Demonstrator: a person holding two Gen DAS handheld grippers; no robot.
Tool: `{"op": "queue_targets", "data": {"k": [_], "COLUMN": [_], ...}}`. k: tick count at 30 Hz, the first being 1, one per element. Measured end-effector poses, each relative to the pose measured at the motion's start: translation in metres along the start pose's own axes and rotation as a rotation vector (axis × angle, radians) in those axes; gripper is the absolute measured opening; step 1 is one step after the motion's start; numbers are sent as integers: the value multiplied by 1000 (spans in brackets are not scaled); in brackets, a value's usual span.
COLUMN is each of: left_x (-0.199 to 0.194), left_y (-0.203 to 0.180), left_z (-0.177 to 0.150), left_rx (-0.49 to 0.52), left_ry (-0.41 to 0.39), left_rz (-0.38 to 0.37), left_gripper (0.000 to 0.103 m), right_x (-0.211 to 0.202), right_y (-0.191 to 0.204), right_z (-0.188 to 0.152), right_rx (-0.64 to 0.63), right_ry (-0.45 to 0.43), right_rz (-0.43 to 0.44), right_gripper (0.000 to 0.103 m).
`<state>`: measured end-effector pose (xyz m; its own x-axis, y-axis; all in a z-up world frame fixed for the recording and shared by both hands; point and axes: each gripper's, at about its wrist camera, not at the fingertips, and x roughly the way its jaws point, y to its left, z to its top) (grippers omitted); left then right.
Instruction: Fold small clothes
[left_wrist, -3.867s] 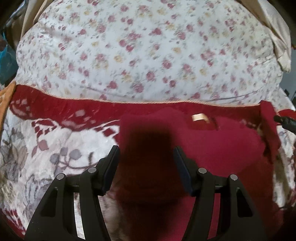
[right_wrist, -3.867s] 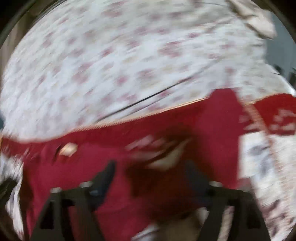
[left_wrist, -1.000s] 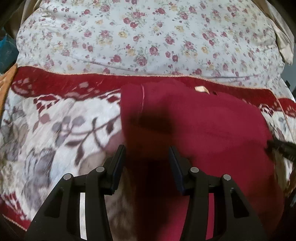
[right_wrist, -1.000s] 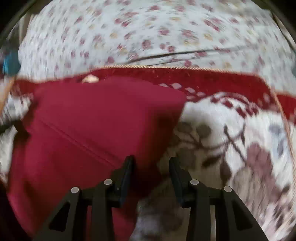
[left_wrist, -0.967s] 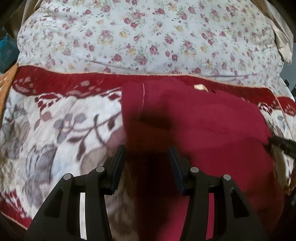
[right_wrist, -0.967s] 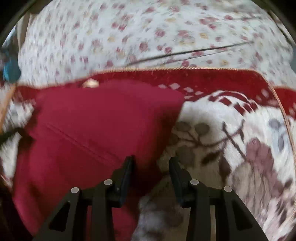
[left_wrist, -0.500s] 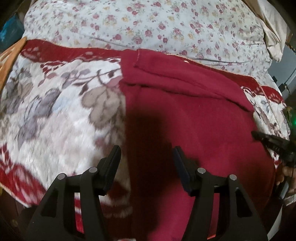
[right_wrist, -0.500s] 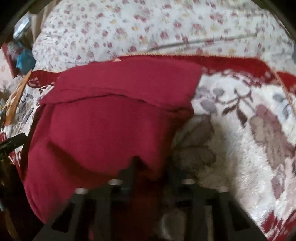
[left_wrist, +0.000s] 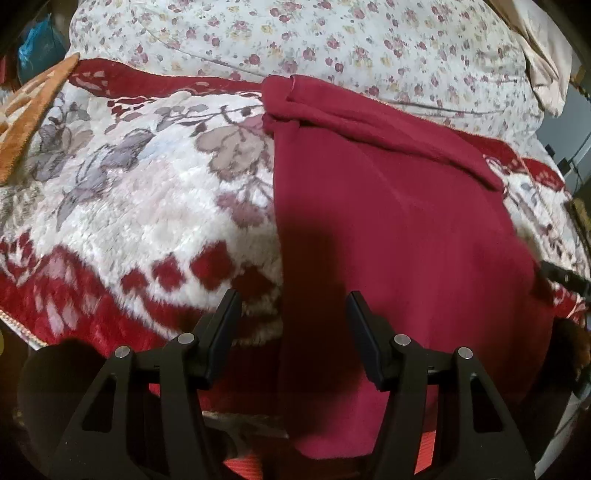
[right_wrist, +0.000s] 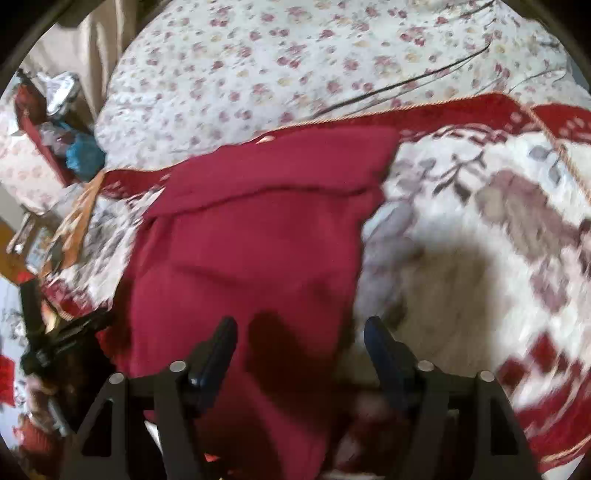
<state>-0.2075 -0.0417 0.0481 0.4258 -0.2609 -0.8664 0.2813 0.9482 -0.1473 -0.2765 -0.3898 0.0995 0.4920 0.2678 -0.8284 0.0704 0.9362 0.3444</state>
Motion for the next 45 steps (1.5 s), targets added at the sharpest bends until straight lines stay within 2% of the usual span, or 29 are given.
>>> {"op": "queue_targets", "data": {"k": [2,7,9,19,23,27,31,41,45], "left_x": [-2,-10,-12,-6,-3,2,7,10,9], "left_y": [1,0,0,0,3,9,11,10,15], "left_z": [-4,-16,-20,-43,-57,-68,-73,-71,-73], "left_rx": [-1,8,6,10,3,-8,-14,-10,-19], "left_ry": [0,-16,-13,48,86,120,142,132,140], "left_rz": [4,14,7,-26,-38,-38,-38,-45,-76], "left_gripper": [59,59,59,59,59,59,59,59,59], "right_x": [2,0,-2,-3,4,7,11,10,20], "right_y": [8,6,10,19,23,24,26,14,13], "right_z": [-14,-33,-40,-71,-77,-82,-85,-90,-91], "right_rx": [-30,36,18,-13,-30,-30,-39,13,45], "right_ry": [15,20,27,99,142,170,198,213,226], "right_rz": [-23,47,35,30,9,38,30,-19,21], "right_gripper": [68,68,68,69,69,69,69,70,70]}}
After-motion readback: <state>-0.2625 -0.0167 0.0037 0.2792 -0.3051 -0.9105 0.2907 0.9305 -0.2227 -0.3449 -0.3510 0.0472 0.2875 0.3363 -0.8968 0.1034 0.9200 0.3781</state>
